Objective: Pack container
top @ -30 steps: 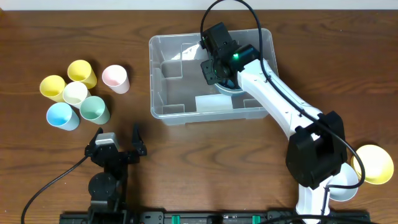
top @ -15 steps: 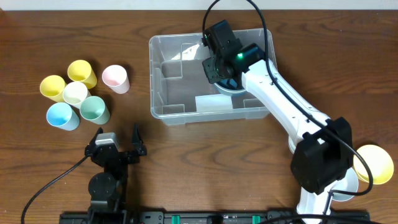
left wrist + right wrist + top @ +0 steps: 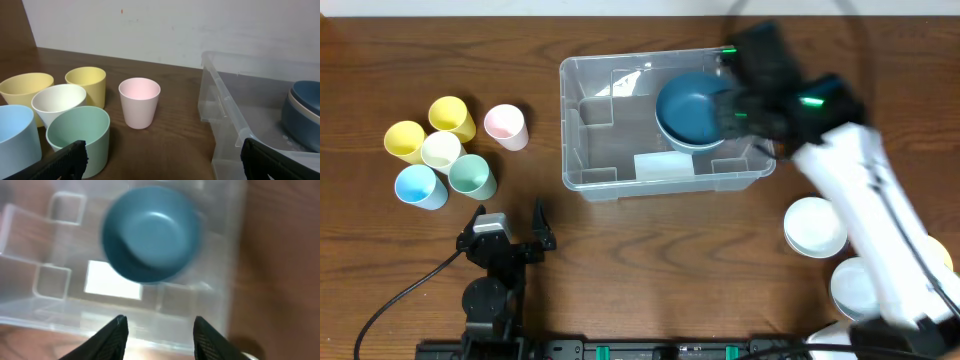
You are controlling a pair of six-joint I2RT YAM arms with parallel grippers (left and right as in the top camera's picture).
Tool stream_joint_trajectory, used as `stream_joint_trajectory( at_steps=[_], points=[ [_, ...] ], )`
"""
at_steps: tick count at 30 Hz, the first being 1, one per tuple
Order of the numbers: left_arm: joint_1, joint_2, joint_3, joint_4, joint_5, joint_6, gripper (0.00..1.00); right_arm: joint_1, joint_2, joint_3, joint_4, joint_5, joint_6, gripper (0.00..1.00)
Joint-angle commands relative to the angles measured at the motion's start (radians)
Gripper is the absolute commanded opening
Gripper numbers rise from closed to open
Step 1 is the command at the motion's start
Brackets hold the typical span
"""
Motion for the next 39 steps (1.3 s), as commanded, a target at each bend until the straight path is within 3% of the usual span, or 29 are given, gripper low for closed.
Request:
stream_joint_trajectory(
  at_steps=[1, 8, 13, 27, 39],
  points=[
    [0.003, 0.0, -0.029, -0.023, -0.001, 0.003, 0.98, -0.098, -0.066, 0.005, -0.079, 0.019, 0.086, 0.44],
    [0.003, 0.0, -0.029, -0.023, -0.001, 0.003, 0.98, -0.301, -0.16, 0.003, -0.289, 0.013, 0.143, 0.45],
    [0.003, 0.0, -0.029, -0.023, -0.001, 0.003, 0.98, -0.391, -0.203, -0.08, -0.32, 0.016, 0.163, 0.46],
    [0.003, 0.0, -0.029, -0.023, -0.001, 0.003, 0.98, -0.634, -0.238, -0.698, 0.04, -0.054, 0.244, 0.45],
    [0.003, 0.0, -0.029, -0.023, -0.001, 0.003, 0.98, -0.787, -0.238, -0.847, 0.172, -0.068, 0.217, 0.38]
  ],
)
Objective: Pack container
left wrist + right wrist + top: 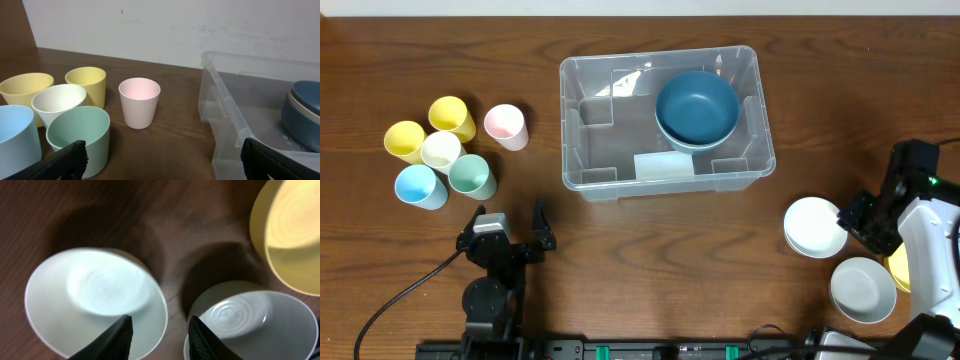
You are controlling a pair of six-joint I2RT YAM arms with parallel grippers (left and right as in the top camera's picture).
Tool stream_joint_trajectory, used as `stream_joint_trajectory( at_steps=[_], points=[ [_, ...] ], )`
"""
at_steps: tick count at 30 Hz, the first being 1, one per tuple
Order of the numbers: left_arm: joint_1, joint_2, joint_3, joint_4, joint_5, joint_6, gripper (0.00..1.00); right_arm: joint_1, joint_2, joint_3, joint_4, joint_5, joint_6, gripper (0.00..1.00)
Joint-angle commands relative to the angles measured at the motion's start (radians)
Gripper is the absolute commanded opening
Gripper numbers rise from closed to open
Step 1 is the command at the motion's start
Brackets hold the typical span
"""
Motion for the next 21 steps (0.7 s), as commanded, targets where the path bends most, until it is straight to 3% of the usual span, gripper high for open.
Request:
stream_joint_trajectory(
  at_steps=[1, 21],
  points=[
    [0.003, 0.0, -0.029, -0.023, -0.001, 0.002, 0.98, -0.016, -0.008, -0.023, 0.023, -0.014, -0.016, 0.38],
    [0.003, 0.0, -0.029, -0.023, -0.001, 0.002, 0.98, -0.016, -0.007, -0.134, 0.159, -0.084, -0.065, 0.34]
  ],
)
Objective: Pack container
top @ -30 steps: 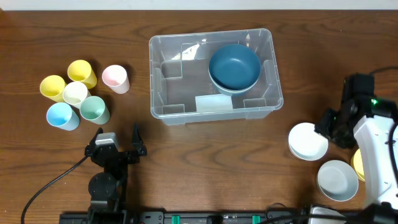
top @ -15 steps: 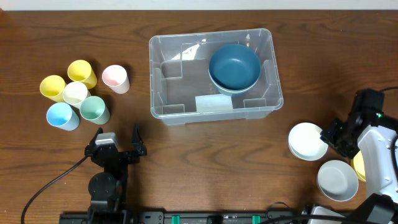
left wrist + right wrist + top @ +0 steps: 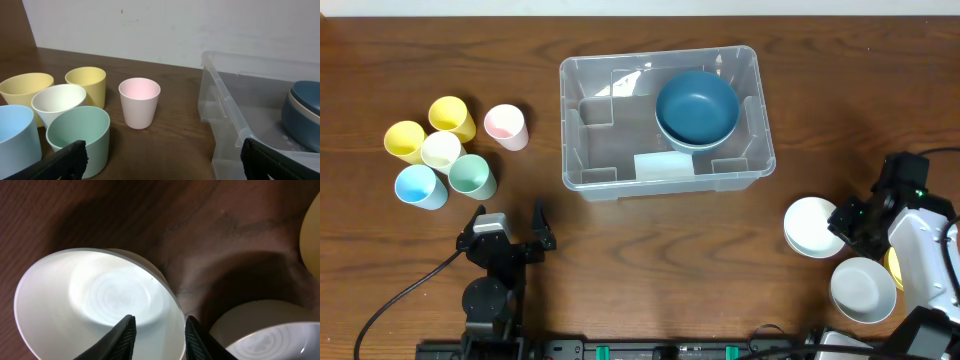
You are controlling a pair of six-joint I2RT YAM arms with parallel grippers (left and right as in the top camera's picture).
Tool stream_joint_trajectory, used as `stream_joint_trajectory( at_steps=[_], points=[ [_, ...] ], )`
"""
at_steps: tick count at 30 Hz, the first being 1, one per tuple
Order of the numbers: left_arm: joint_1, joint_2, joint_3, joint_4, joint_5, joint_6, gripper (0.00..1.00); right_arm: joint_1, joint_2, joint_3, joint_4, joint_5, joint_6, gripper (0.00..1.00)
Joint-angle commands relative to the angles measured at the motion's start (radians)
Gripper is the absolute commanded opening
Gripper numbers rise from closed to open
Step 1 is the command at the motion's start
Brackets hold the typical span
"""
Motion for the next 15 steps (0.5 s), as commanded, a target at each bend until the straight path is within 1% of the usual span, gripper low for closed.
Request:
stream_joint_trajectory(
  at_steps=[1, 8, 15],
  points=[
    [0.003, 0.0, -0.029, -0.023, -0.001, 0.003, 0.98, -0.014, -0.006, -0.014, 0.006, -0.006, -0.012, 0.34],
    [0.003, 0.0, -0.029, -0.023, -0.001, 0.003, 0.98, -0.014, -0.006, -0.037, 0.018, -0.004, -0.012, 0.33],
    [0.003, 0.0, -0.029, -0.023, -0.001, 0.003, 0.98, -0.014, -0.006, -0.096, 0.071, -0.006, -0.003, 0.32]
  ],
)
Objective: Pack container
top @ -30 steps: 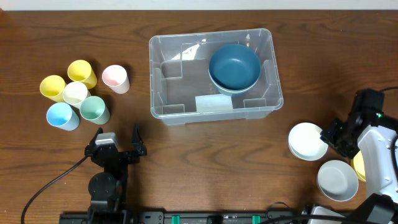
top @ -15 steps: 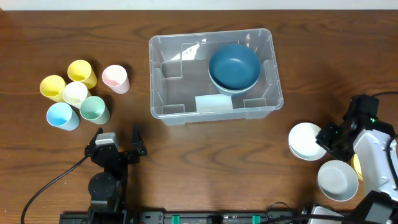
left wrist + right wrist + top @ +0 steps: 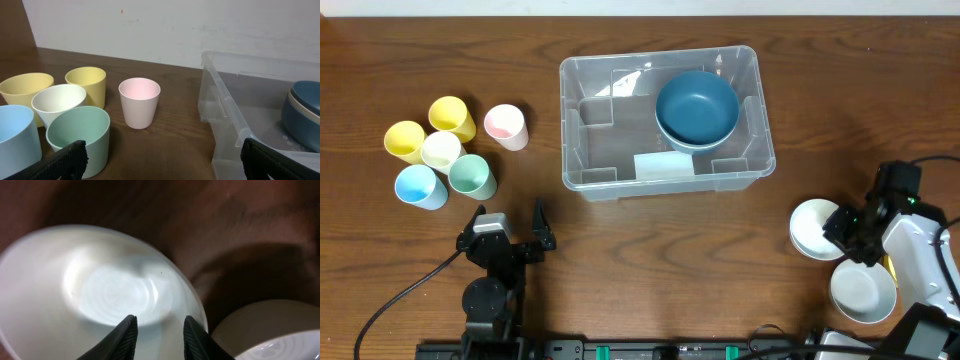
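The clear plastic container (image 3: 582,150) stands at the table's middle back with a blue bowl (image 3: 697,107) nested on a white one inside it. A white bowl (image 3: 812,228) sits at the right, and my right gripper (image 3: 844,228) is open low over its right side, both fingertips (image 3: 126,330) inside the bowl (image 3: 100,290). A second white bowl (image 3: 862,290) lies beside it, with a yellow one mostly hidden by the arm. My left gripper (image 3: 160,160) rests open near the front, facing the cups and the container (image 3: 225,110).
Several cups stand at the left: two yellow (image 3: 451,116), a pink (image 3: 505,126), a white (image 3: 441,149), a green (image 3: 472,175) and a light blue (image 3: 420,186). The right arm's cable runs along the right edge.
My right gripper has dropped lower into the white bowl, which now fills more of the wrist view and has shifted slightly right. The left arm has not moved.
My right gripper was open above the blue bowl in the container. It then stood over the white bowls at the table's right front. It came down toward the nearer white bowl, and now its open fingertips are inside it.
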You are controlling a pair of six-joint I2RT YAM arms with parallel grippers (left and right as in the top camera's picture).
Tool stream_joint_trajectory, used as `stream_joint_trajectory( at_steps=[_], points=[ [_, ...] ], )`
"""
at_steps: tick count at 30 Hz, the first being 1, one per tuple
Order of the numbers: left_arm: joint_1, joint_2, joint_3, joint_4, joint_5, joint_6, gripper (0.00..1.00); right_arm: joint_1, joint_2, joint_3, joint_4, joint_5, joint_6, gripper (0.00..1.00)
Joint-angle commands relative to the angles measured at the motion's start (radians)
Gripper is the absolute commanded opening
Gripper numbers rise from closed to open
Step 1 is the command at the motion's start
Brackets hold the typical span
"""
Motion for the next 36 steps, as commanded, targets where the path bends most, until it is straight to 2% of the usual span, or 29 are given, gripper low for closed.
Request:
stream_joint_trajectory(
  at_steps=[1, 12, 21, 36],
  points=[
    [0.003, 0.0, -0.029, -0.023, -0.001, 0.003, 0.98, -0.014, -0.006, -0.018, 0.012, -0.004, -0.003, 0.32],
    [0.003, 0.0, -0.029, -0.023, -0.001, 0.003, 0.98, -0.014, -0.006, -0.018, 0.106, -0.054, -0.016, 0.31],
    [0.003, 0.0, -0.029, -0.023, -0.001, 0.003, 0.98, -0.014, -0.006, 0.003, 0.19, -0.097, -0.025, 0.36],
    [0.003, 0.0, -0.029, -0.023, -0.001, 0.003, 0.98, -0.014, -0.006, 0.003, 0.401, -0.093, -0.047, 0.38]
  ],
)
